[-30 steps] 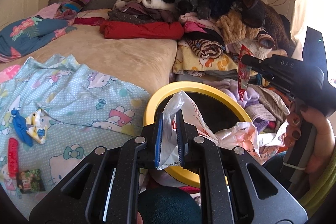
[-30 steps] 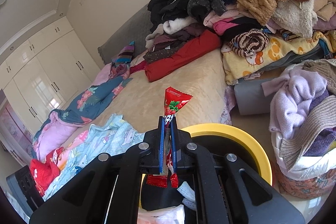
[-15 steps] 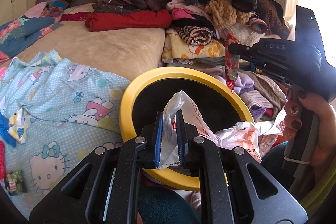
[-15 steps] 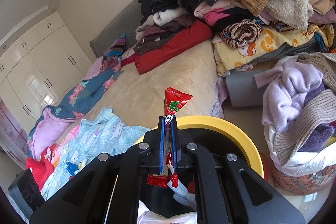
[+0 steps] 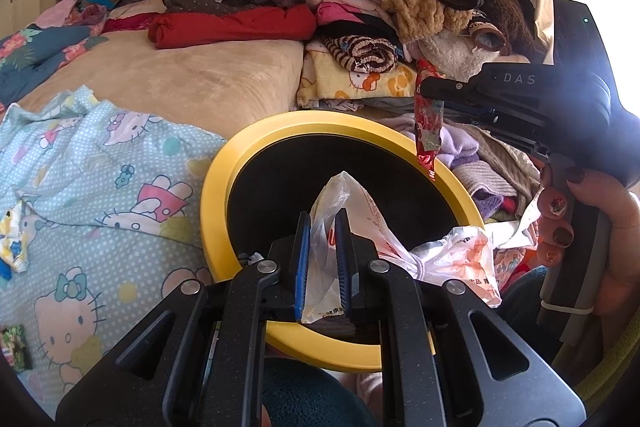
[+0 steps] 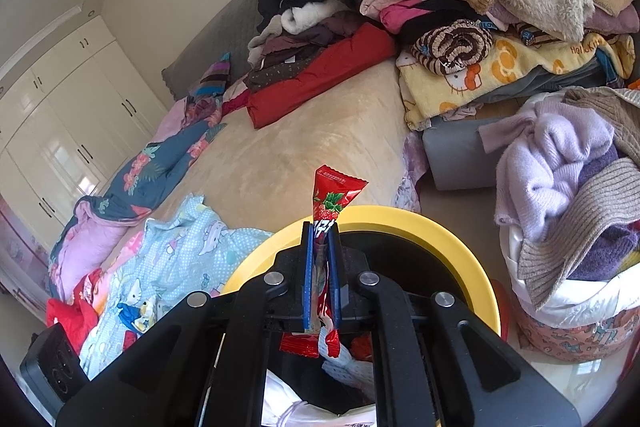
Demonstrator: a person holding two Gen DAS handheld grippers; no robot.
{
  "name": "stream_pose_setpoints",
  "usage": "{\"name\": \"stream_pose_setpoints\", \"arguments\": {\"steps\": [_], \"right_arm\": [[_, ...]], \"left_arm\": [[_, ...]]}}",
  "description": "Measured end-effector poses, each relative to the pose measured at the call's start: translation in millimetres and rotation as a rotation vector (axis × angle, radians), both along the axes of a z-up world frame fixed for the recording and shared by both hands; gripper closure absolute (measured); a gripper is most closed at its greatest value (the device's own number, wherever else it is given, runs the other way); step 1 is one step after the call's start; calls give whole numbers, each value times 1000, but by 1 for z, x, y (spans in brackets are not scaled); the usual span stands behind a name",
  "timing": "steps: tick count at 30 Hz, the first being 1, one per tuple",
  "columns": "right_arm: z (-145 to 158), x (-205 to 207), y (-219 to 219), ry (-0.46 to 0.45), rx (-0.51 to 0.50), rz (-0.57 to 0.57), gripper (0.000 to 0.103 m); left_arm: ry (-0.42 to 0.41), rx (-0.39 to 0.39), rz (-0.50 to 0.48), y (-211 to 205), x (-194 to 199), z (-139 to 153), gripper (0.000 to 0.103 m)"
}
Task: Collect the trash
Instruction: 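Open the left tool to drop the white bag while the right tool releases the red wrapper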
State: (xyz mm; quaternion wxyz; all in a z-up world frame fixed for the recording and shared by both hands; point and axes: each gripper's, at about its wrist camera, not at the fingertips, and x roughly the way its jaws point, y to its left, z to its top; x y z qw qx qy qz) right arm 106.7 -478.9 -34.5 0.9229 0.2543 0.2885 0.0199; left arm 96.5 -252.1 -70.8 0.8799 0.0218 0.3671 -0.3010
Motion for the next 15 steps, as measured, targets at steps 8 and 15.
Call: {"name": "stream_pose_setpoints", "arguments": {"steps": [8, 15], "right_arm": [[-10, 4, -5, 43, 33, -18, 55], [-7, 3, -3, 35, 26, -28, 35]], "left_arm": [[28, -28, 2, 4, 4, -7, 54], [-9, -74, 83, 25, 0, 6, 11]]}}
